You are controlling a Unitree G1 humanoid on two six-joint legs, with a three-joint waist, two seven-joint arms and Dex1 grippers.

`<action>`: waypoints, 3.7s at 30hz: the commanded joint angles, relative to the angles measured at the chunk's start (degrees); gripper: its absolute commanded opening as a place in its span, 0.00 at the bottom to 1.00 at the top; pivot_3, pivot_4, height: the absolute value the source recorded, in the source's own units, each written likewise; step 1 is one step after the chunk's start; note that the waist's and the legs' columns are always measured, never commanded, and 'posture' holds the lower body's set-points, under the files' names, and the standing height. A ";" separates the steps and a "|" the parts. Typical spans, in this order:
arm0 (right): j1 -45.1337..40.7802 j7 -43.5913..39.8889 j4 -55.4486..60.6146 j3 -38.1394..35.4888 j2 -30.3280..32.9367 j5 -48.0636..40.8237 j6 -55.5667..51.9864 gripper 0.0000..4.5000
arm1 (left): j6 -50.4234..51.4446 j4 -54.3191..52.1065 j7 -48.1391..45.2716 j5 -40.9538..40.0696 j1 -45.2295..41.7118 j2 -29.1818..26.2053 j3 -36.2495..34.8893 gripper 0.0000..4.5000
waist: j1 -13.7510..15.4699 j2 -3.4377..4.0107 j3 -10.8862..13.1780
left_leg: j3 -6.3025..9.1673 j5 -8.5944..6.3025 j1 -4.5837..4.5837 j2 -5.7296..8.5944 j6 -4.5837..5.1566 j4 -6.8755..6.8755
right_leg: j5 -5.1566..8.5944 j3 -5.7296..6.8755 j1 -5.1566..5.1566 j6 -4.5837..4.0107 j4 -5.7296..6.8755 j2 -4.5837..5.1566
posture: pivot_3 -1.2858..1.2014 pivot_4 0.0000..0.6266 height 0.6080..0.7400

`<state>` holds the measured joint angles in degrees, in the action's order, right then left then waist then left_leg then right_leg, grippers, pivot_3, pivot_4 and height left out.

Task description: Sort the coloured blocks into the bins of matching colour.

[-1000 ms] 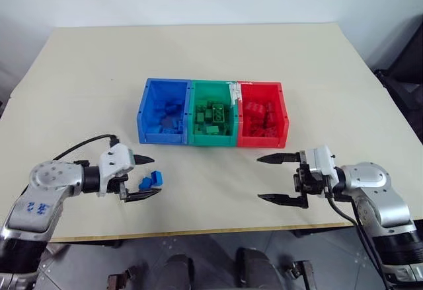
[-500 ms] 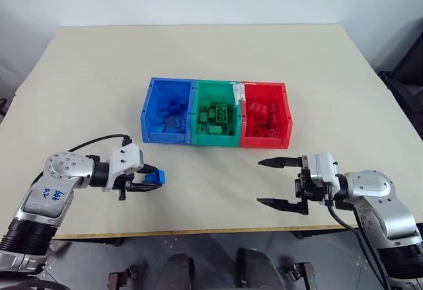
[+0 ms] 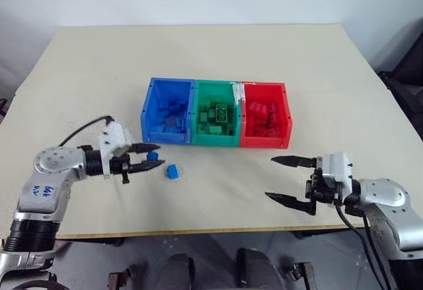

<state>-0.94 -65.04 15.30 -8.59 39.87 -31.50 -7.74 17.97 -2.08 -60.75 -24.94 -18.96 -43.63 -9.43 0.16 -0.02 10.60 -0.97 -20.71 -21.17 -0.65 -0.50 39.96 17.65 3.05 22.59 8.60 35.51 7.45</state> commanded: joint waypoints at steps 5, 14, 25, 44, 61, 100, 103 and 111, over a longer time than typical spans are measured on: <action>2.50 5.35 4.96 -3.73 -1.70 -2.89 -0.97 1.00 | 3.17 -2.97 5.60 -5.92 -5.02 4.20 -3.75 0.36 | 0.05 -0.01 0.00 | 0.02 0.00 0.01 0.01 -0.01 0.01 | 0.00 0.00 -0.02 0.01 0.00 -0.01 | 0.52 0.24 1.00; 2.67 13.86 7.53 -5.88 -7.77 -1.97 1.36 1.00 | -0.56 12.63 15.52 0.71 -20.58 12.68 0.04 0.36 | 0.81 -0.01 0.00 | 0.05 0.03 0.01 0.06 -0.04 0.08 | -0.01 0.02 -0.04 0.02 0.03 -0.04 | 0.52 0.24 1.00; 1.43 15.13 8.52 -3.41 -9.06 -1.04 1.73 1.00 | -6.28 20.83 13.63 3.39 -23.73 13.51 -0.06 0.93 | 0.70 -0.01 0.00 | -0.03 0.03 -0.01 0.06 -0.03 0.06 | -0.02 0.01 0.00 0.03 0.00 -0.07 | 0.52 0.24 1.00; -9.34 -5.66 -5.41 5.66 -1.68 0.76 2.10 1.00 | -9.87 0.53 -6.51 -3.54 21.27 -6.60 -18.36 0.99 | 0.33 -0.02 0.00 | 0.06 -0.04 0.02 -0.04 0.06 -0.01 | 0.00 0.08 -0.02 0.00 -0.02 0.11 | 0.52 0.24 1.00; -1.48 -4.00 1.11 0.18 2.65 0.08 1.00 1.00 | -1.67 -1.81 0.98 14.29 1.96 -2.13 16.22 0.99 | 0.28 -0.01 0.00 | -0.13 -0.03 0.04 -0.01 0.03 -0.02 | 0.00 0.04 0.02 0.01 -0.02 -0.04 | 0.52 0.24 1.00; 0.33 14.95 6.57 0.28 -9.62 3.08 5.41 1.00 | 2.40 11.51 14.48 3.67 -19.03 9.46 0.42 0.98 | 0.88 -0.03 0.00 | -0.04 0.01 -0.01 0.04 -0.01 0.07 | -0.02 0.10 0.01 0.04 0.00 -0.04 | 0.52 0.24 1.00; -0.80 13.06 5.41 0.62 -8.48 2.67 5.16 1.00 | 1.93 5.85 12.11 2.11 -13.30 6.70 -1.88 0.99 | -0.10 -0.03 0.00 | -0.05 0.01 0.01 0.02 -0.01 0.04 | -0.02 0.08 0.01 0.04 0.00 -0.04 | 0.52 0.24 1.00; -7.88 -1.36 -7.93 1.37 -0.30 2.46 5.72 1.00 | -6.90 -6.15 5.95 -0.26 15.92 0.22 -18.56 0.99 | -0.71 -0.02 0.01 | -0.11 0.00 0.06 -0.08 0.00 -0.02 | -0.01 0.05 0.00 0.02 -0.10 -0.02 | 0.52 0.24 1.00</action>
<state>-7.72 -63.84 8.44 -6.99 38.98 -28.43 -3.64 13.33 -4.83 -53.88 -24.21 -4.69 -42.73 -24.48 -0.55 -0.04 10.61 -1.08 -20.71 -21.10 -0.72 -0.50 39.95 17.64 3.10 22.58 8.62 35.43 7.45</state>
